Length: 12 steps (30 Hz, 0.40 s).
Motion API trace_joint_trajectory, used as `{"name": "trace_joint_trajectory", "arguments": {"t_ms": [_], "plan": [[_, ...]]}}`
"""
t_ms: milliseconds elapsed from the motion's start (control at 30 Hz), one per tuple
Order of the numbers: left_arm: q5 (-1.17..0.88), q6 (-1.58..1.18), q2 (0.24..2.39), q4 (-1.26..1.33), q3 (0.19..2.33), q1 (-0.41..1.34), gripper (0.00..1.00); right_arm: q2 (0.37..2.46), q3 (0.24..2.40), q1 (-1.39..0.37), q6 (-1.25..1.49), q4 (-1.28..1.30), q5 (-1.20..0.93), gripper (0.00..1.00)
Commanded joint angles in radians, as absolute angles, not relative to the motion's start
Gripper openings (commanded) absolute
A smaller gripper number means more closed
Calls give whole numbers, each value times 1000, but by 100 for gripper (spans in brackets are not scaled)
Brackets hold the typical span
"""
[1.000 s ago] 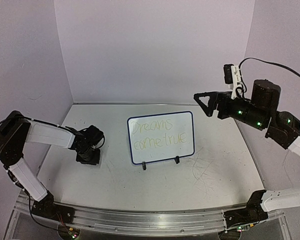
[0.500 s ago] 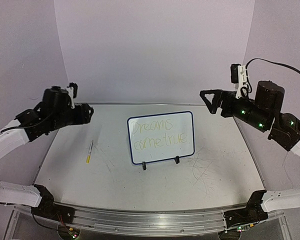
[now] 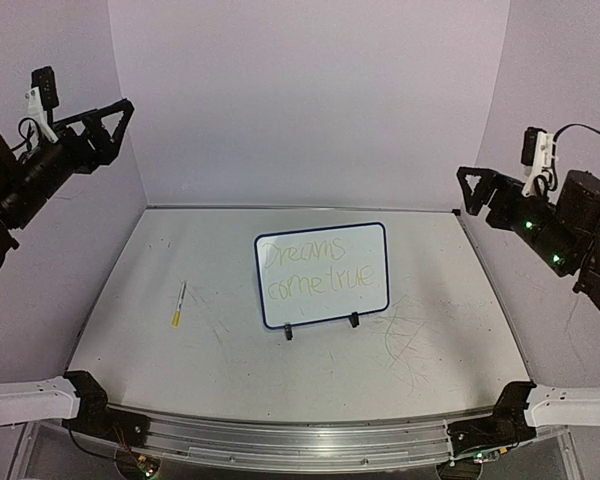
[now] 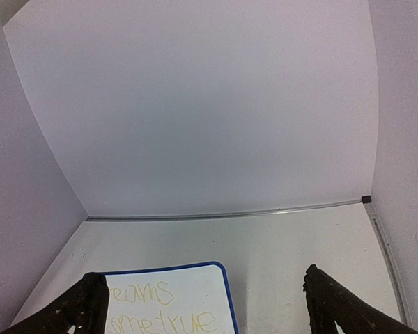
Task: Write a sentence on the whiteboard
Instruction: Reset both arms
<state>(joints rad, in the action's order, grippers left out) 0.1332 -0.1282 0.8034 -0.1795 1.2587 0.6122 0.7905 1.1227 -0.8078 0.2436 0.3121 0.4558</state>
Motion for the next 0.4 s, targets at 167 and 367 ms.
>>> {"name": "trace_joint_trajectory", "arguments": {"t_ms": [167,367], "plan": [[69,-84,736,-84,1310,613,99,757,1177,-810,206,313,559,98],[74,-82,730,-84,1310,612,99,745,1122,-811,209,278,572,98]]}}
